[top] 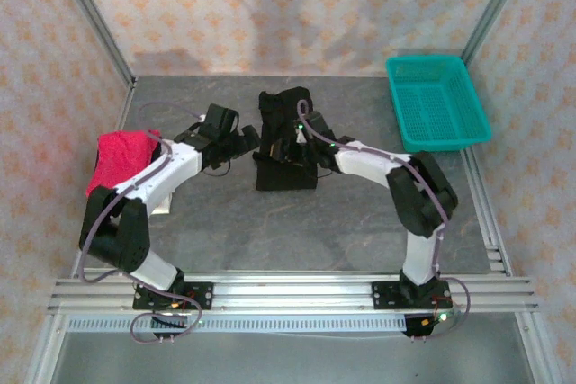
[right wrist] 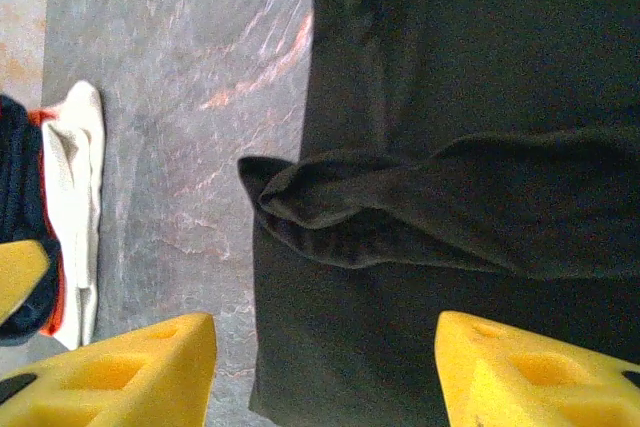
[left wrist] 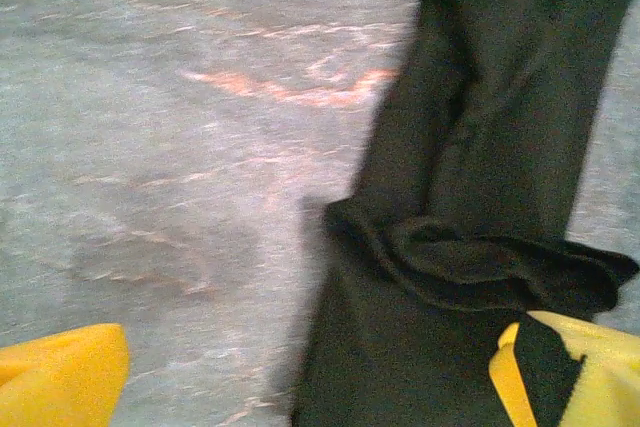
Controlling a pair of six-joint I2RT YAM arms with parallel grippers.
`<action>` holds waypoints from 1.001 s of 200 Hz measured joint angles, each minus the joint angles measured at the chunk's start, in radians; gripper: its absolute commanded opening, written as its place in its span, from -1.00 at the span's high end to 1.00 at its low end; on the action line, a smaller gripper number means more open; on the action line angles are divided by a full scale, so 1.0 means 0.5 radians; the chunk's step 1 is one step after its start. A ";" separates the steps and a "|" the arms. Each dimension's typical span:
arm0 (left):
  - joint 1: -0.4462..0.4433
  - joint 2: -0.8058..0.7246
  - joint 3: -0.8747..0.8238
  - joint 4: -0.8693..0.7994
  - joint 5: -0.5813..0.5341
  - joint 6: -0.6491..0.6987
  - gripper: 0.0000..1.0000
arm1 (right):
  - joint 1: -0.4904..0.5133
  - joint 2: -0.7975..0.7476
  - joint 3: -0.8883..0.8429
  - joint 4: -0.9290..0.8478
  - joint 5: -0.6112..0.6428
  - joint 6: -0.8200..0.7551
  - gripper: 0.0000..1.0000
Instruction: Fold and stack the t-shirts
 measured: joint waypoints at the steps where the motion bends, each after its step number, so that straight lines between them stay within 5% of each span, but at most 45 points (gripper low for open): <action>1: 0.002 -0.002 -0.006 0.000 -0.001 -0.001 -0.99 | 0.003 0.012 0.007 0.003 -0.006 0.006 -0.15; 96: 0.025 -0.055 -0.323 0.041 0.008 -0.047 -1.00 | -0.145 0.410 0.478 0.013 -0.024 0.044 -0.09; 152: 0.025 0.152 -0.176 0.130 0.051 -0.025 -0.91 | -0.316 0.540 0.760 -0.098 -0.005 -0.029 -0.12; 200: 0.025 0.540 0.162 0.316 0.213 0.011 -0.68 | -0.343 0.453 0.638 -0.189 0.151 -0.139 -0.18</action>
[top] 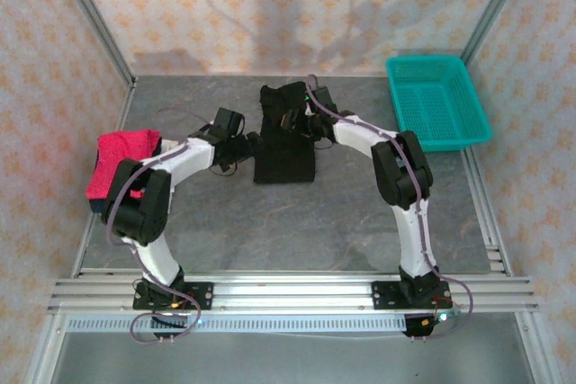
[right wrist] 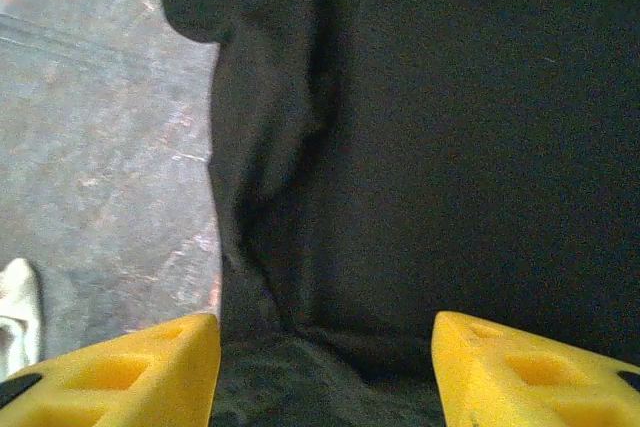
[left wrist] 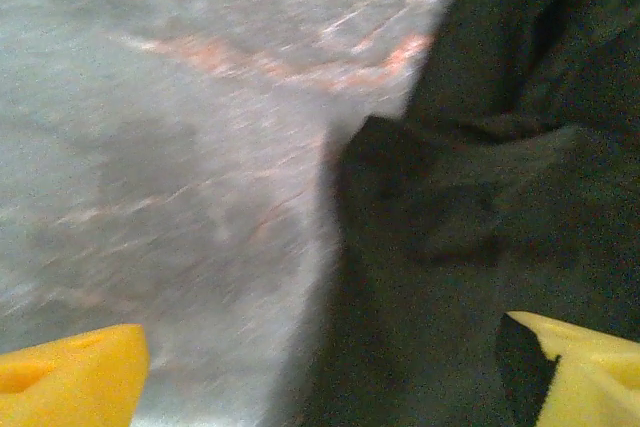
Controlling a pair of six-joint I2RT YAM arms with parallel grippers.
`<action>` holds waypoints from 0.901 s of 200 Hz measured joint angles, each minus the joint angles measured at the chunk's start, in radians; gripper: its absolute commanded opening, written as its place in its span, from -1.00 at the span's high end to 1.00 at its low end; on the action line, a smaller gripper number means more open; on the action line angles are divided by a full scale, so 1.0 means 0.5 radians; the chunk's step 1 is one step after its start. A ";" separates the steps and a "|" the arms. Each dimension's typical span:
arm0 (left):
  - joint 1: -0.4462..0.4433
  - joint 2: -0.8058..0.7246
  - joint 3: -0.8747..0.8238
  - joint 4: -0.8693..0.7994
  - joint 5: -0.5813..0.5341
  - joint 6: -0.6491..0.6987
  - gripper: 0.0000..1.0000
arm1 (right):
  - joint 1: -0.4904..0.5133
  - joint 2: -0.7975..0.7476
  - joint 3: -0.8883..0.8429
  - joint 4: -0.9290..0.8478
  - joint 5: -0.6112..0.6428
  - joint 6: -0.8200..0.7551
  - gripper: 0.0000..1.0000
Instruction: Fold and stack the t-shirts
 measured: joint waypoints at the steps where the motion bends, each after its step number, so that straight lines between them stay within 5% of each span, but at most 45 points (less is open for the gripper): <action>1: 0.000 0.013 0.011 0.005 0.005 0.000 -0.68 | 0.000 -0.011 -0.014 0.000 0.004 -0.002 -0.18; 35: -0.001 0.268 0.195 0.098 0.083 -0.009 -0.46 | -0.022 -0.260 -0.349 -0.006 0.062 -0.010 -0.19; 119: 0.018 0.508 0.334 0.140 0.165 -0.065 1.00 | -0.057 -0.496 -0.661 -0.004 0.137 -0.034 -0.19; 180: 0.013 0.489 0.364 0.140 0.201 -0.051 1.00 | -0.061 -0.498 -0.690 -0.002 0.137 -0.038 -0.19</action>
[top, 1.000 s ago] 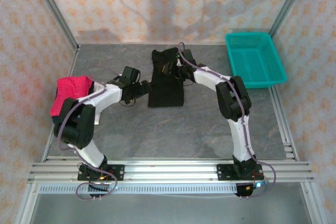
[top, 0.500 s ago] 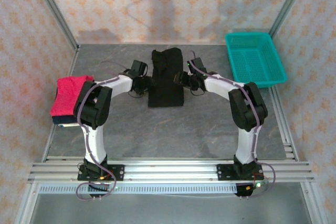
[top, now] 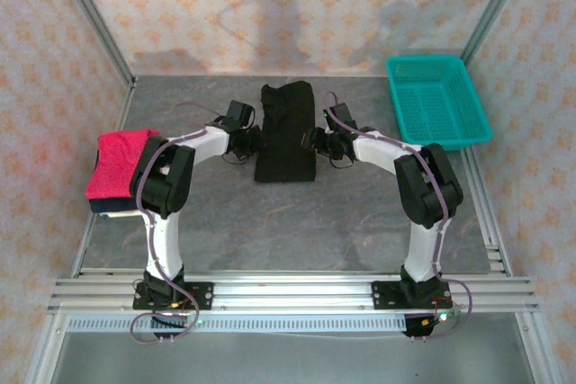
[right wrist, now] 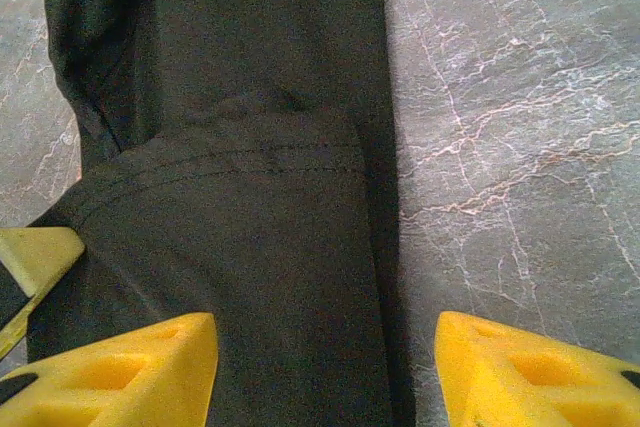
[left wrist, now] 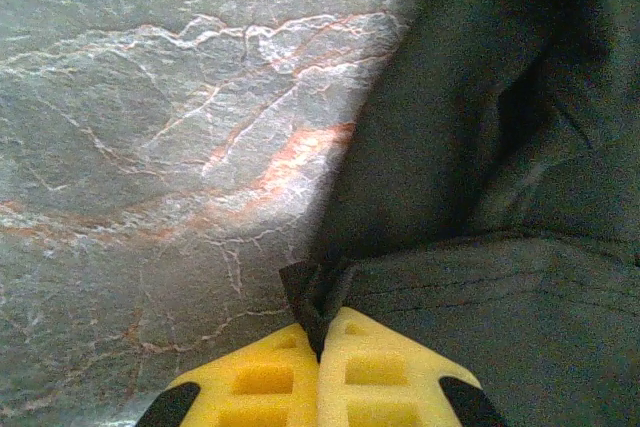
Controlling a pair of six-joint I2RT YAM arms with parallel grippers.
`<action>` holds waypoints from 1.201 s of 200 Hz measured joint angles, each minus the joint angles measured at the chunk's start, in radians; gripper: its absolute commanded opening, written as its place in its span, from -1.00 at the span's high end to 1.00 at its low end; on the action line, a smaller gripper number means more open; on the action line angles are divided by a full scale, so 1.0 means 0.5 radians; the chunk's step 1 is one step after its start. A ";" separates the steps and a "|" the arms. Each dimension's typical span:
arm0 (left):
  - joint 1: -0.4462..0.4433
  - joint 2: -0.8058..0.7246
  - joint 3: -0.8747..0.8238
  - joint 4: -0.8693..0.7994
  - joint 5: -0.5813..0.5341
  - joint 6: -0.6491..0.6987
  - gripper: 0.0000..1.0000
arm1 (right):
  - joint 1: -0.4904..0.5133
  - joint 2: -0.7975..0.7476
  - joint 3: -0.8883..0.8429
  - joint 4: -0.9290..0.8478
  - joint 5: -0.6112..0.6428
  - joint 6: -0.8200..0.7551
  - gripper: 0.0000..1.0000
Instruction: Fold and stack the t-shirts
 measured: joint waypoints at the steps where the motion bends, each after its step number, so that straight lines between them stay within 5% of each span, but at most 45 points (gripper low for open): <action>1: 0.000 -0.002 0.000 -0.002 0.000 0.001 1.00 | 0.000 0.000 0.000 0.000 0.000 0.000 -0.19; 44: -0.005 -0.077 0.037 -0.056 0.002 0.055 0.93 | 0.000 0.000 -0.027 0.006 0.005 0.001 -0.20; 81: -0.014 -0.061 0.159 -0.124 0.053 0.105 0.51 | 0.000 0.000 -0.027 0.021 -0.003 0.010 -0.20; 104: -0.026 0.018 0.252 -0.126 0.105 0.138 -0.10 | 0.000 0.000 -0.028 0.035 -0.033 0.027 -0.20; 138: -0.031 0.113 0.267 -0.158 0.142 0.143 -0.17 | 0.000 0.000 -0.040 0.060 -0.098 0.056 -0.20; 196: -0.021 0.105 0.256 -0.268 0.073 0.204 -0.86 | 0.037 0.000 -0.075 0.061 -0.163 0.106 -0.19; 240: 0.022 -0.093 0.099 -0.287 0.011 0.225 -0.99 | 0.101 0.001 -0.088 0.058 -0.169 0.132 0.07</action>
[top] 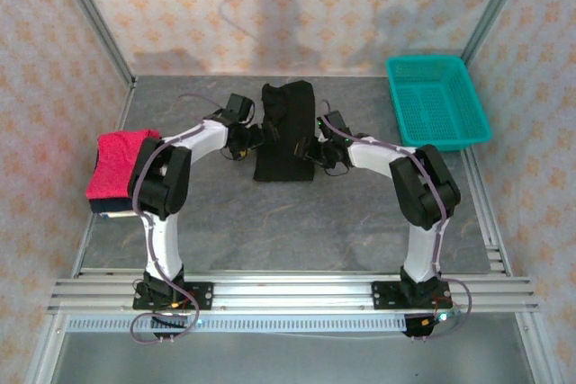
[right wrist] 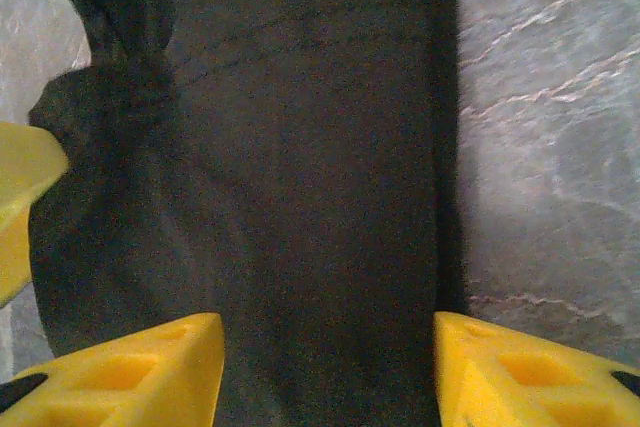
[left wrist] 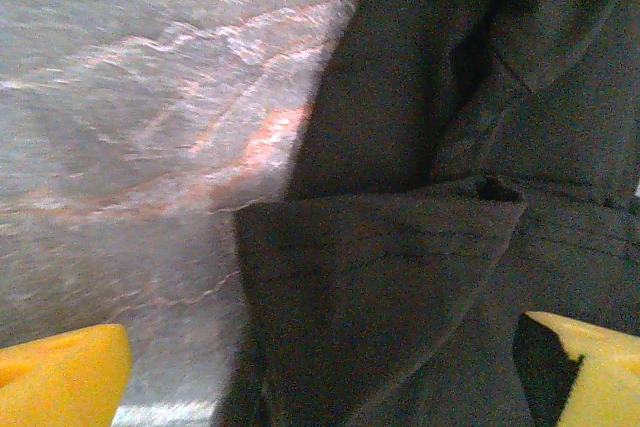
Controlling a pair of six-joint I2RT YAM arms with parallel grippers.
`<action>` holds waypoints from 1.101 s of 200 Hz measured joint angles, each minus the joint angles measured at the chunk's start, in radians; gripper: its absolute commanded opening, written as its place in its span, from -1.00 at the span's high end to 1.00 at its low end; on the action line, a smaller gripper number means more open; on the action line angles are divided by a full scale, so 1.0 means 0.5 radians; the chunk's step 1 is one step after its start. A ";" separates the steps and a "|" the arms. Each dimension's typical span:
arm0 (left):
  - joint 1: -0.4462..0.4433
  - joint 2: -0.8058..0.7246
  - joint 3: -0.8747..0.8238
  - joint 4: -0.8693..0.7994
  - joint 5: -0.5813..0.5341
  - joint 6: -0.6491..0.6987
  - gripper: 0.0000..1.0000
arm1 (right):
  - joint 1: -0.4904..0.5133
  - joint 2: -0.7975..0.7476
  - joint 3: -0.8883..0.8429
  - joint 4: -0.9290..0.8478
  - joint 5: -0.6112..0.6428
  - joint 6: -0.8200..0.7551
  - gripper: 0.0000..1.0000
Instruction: Fold and stack the t-shirts
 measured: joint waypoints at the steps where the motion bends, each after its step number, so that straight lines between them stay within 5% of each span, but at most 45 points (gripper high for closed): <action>1: 0.002 -0.004 -0.003 0.000 -0.002 0.000 -0.99 | 0.001 0.000 0.000 -0.001 0.000 0.002 0.08; 32: 0.008 -0.222 -0.221 0.058 0.006 -0.011 -0.99 | 0.000 0.000 -0.021 -0.020 0.001 0.005 0.33; 56: -0.001 -0.343 -0.474 0.169 0.052 -0.048 -0.88 | 0.004 0.003 -0.053 -0.062 -0.007 0.010 0.35; 116: -0.137 -0.404 -0.704 0.296 0.056 -0.110 0.00 | 0.044 0.016 -0.064 -0.114 -0.008 0.003 0.42; 153: -0.185 -0.407 -0.773 0.298 0.057 -0.138 0.05 | 0.047 0.016 -0.090 -0.117 -0.017 0.003 0.43; 189: -0.224 -0.421 -0.799 0.297 0.048 -0.169 0.73 | 0.047 0.016 -0.105 -0.104 -0.028 0.005 0.60; 220: -0.249 -0.469 -0.890 0.316 0.049 -0.205 0.82 | 0.047 0.002 -0.147 -0.080 -0.054 0.003 0.68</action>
